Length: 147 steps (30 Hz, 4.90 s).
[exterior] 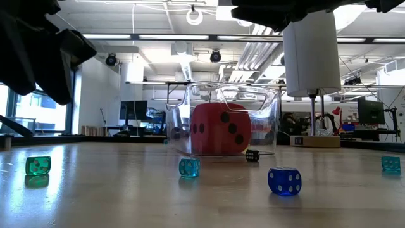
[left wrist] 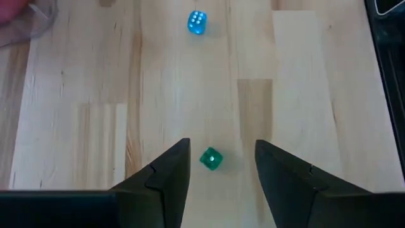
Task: Pick & Place Dice
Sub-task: Put the small dark green dice into the transparent bin
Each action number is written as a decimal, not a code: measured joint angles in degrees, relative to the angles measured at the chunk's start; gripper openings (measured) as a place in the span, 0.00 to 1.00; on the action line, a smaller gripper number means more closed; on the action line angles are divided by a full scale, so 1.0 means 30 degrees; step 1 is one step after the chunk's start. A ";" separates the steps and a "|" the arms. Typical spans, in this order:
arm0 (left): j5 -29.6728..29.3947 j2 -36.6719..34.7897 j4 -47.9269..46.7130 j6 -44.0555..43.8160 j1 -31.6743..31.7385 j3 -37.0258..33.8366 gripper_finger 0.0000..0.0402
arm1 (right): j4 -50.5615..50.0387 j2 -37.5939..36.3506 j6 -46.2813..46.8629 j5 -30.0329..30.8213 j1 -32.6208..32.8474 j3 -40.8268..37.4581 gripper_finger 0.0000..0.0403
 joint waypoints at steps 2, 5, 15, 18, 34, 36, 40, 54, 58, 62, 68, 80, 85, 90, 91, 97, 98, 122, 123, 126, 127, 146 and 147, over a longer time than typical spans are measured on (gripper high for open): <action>-0.0050 0.0000 0.0096 0.0000 0.0001 0.0000 0.42 | 0.0005 0.0000 0.0000 0.0000 0.0000 -0.0002 0.52; -0.0035 0.0000 0.0382 0.0000 0.0210 0.0000 0.42 | 0.0053 0.0000 0.0000 0.0000 0.0000 0.0000 0.52; 0.0023 0.0418 0.0202 0.1558 0.0255 0.2081 0.42 | 0.0058 0.0000 -0.0131 0.0007 -0.0007 0.0000 0.52; 0.0028 0.1085 -0.0223 0.2252 0.0262 0.3031 0.42 | 0.0061 0.0000 -0.0131 0.0000 -0.0007 -0.0006 0.52; 0.0094 0.2253 -0.3618 0.2288 0.0272 0.3652 0.42 | -0.0046 0.0000 0.0036 0.0002 0.0007 -0.0005 0.52; 0.0096 0.2273 -0.3791 0.2288 0.0372 0.3643 0.42 | -0.0051 0.0000 0.0029 0.0007 0.0001 0.0000 0.52; 0.0261 0.2757 -0.4105 0.2434 0.0408 0.3570 0.42 | -0.0053 0.0000 0.0026 0.0007 0.0007 -0.0002 0.52; 0.1669 0.3927 -0.3901 0.4371 0.0641 0.3614 0.42 | -0.0078 0.0000 0.0044 0.0002 0.0007 0.0000 0.52; 0.2134 0.3946 -0.4265 0.4160 0.0782 0.3614 0.42 | -0.0080 0.0000 0.0036 0.0000 0.0007 0.0000 0.52; 0.2238 0.3949 -0.4397 0.3874 0.0834 0.3614 0.42 | -0.0080 0.0000 0.0036 0.0000 0.0007 0.0000 0.52; 0.2369 0.3949 -0.5131 0.2834 0.0716 0.3606 0.42 | -0.0080 0.0000 0.0029 0.0000 0.0007 0.0000 0.52; 0.2500 0.3949 -0.4769 0.3833 0.0835 0.3585 0.42 | -0.0087 0.0000 0.0022 0.0000 0.0014 0.0000 0.52; 0.2406 0.3956 -0.5050 0.3771 0.0838 0.3835 0.42 | -0.0087 0.0005 0.0017 -0.0003 0.0007 0.0000 0.52; 0.2252 0.3905 -0.5513 0.3273 0.0824 0.5182 0.42 | -0.0087 0.0003 0.0015 0.0000 0.0007 0.0000 0.52; 0.2200 0.3905 -0.5599 0.3294 0.0794 0.5358 0.42 | -0.0087 0.0000 0.0007 0.0000 0.0007 0.0000 0.52; 0.2194 0.3956 -0.6085 0.3142 0.0769 0.5493 0.42 | -0.0087 0.0000 0.0011 -0.0004 0.0007 0.0000 0.52; 0.2243 0.4079 -0.6009 0.2943 0.0816 0.5493 0.42 | -0.0087 0.0000 0.0007 -0.0006 0.0007 0.0000 0.52; 0.3829 0.5151 -0.6356 0.3334 0.1639 0.5501 0.42 | -0.0078 0.0000 0.0036 -0.0058 0.0000 0.0000 0.52; 0.3833 0.5151 -0.6356 0.3401 0.1644 0.5501 0.42 | -0.0080 0.0000 0.0036 -0.0058 0.0000 0.0000 0.52; 0.3834 0.5151 -0.6381 0.3417 0.1647 0.5501 0.42 | -0.0080 0.0000 0.0044 -0.0058 0.0000 0.0000 0.52; 0.3863 0.5151 -0.6444 0.3417 0.1676 0.5501 0.42 | -0.0080 0.0003 0.0043 -0.0058 0.0000 0.0000 0.52; 0.4008 0.5144 -0.6735 0.5374 0.1982 0.5479 0.42 | -0.0080 0.0003 0.0073 -0.0066 0.0000 0.0000 0.52; 0.4008 0.5144 -0.6735 0.5524 0.1982 0.5479 0.42 | -0.0080 0.0000 0.0078 -0.0063 0.0000 0.0000 0.52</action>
